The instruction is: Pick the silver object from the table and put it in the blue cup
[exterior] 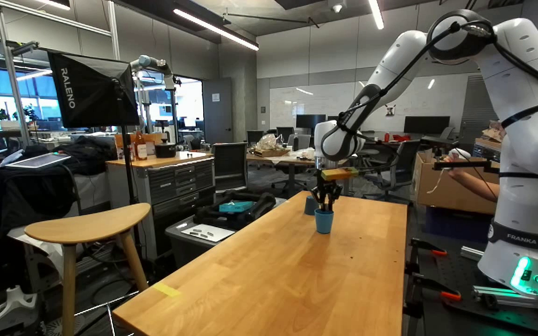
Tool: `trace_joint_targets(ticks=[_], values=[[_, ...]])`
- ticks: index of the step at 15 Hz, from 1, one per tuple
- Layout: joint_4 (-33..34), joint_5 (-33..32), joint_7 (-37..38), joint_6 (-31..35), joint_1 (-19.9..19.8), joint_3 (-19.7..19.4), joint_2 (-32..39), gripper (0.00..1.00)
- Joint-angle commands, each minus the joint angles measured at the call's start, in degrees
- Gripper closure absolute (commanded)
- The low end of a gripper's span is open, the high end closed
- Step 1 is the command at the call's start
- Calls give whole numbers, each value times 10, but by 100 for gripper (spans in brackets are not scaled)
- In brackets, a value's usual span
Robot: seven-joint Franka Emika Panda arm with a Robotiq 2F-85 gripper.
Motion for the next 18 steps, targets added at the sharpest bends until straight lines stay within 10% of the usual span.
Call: trace_joint_targets(ticks=[1,2,6,7,9,13,18], values=[[13,16,-3,0,2,10,13,87],[11,13,-2,-1,3,9,12,43],[11,16,-4,-6,2,11,14,21],[10,12,-3,-4,3,10,14,64],[9,14,-5,-4,2,11,10,60],[16,17,-7,-9,0,12,9,92],[27,18,-15,-31,-3,12,-8,95]])
